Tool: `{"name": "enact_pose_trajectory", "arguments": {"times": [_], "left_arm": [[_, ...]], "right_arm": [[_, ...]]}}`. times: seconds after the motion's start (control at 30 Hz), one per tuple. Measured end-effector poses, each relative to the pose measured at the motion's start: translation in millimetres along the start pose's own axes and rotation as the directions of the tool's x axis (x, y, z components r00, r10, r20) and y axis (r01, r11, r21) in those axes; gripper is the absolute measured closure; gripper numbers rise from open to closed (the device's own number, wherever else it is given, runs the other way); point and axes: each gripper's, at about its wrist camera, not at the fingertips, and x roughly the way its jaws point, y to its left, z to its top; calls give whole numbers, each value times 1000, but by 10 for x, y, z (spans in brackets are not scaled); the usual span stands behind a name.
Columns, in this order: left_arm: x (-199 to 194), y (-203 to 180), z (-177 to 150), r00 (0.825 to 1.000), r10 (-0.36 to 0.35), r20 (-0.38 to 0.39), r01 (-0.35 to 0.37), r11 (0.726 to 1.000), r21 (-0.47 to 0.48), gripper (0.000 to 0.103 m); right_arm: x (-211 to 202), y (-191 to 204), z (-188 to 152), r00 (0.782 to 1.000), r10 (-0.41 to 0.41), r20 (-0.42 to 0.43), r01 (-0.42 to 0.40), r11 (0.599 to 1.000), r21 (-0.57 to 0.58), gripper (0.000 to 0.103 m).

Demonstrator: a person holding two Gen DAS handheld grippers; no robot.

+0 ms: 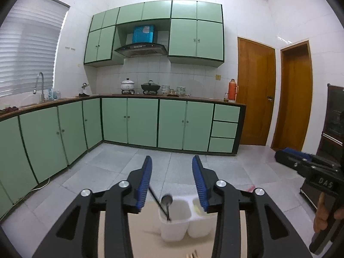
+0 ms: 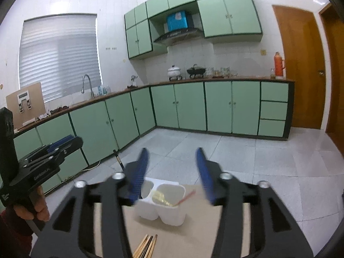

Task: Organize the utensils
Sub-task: 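Lift both chopsticks and drop them into the white holder, then open both tools and return them over the remaining chopsticks, then close the right tool on a plain wooden chopstick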

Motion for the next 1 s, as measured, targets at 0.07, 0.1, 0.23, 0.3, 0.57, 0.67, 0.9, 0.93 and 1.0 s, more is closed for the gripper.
{"name": "enact_pose_trajectory", "arguments": {"times": [0.07, 0.1, 0.23, 0.3, 0.57, 0.67, 0.9, 0.93, 1.0], "left_arm": [[-166, -14, -113, 1000, 5, 0, -5, 1000, 0, 56], [-271, -26, -210, 1000, 10, -2, -10, 1000, 4, 53], [-563, -62, -598, 999, 41, -36, -40, 999, 24, 49], [-682, -71, -845, 996, 48, -75, -46, 999, 21, 49], [-856, -130, -1831, 956, 50, -287, -44, 999, 26, 49], [-873, -135, -2091, 938, 45, -343, -39, 999, 24, 49], [-920, -108, -2442, 924, 52, -378, -59, 998, -5, 49], [-926, -124, -2468, 927, 54, -372, -61, 998, -8, 49], [-943, -145, -2530, 931, 52, -362, -62, 998, -17, 49]], "right_arm": [[-221, 54, -182, 999, -23, 27, 23, 1000, -11, 40], [-273, 67, -246, 999, -28, 32, 28, 1000, -13, 37], [-554, 180, -688, 998, -54, 34, 55, 998, -27, 35], [-660, 259, -933, 997, -75, 26, 76, 997, -32, 35], [-750, 517, -1938, 983, -67, -168, 68, 998, -5, 42], [-737, 564, -2255, 966, -70, -248, 71, 997, -6, 45], [-804, 745, -2741, 949, -100, -299, 96, 995, -28, 54], [-809, 758, -2771, 951, -93, -296, 92, 996, -16, 56], [-803, 810, -2829, 954, -88, -286, 89, 996, -11, 57]]}}
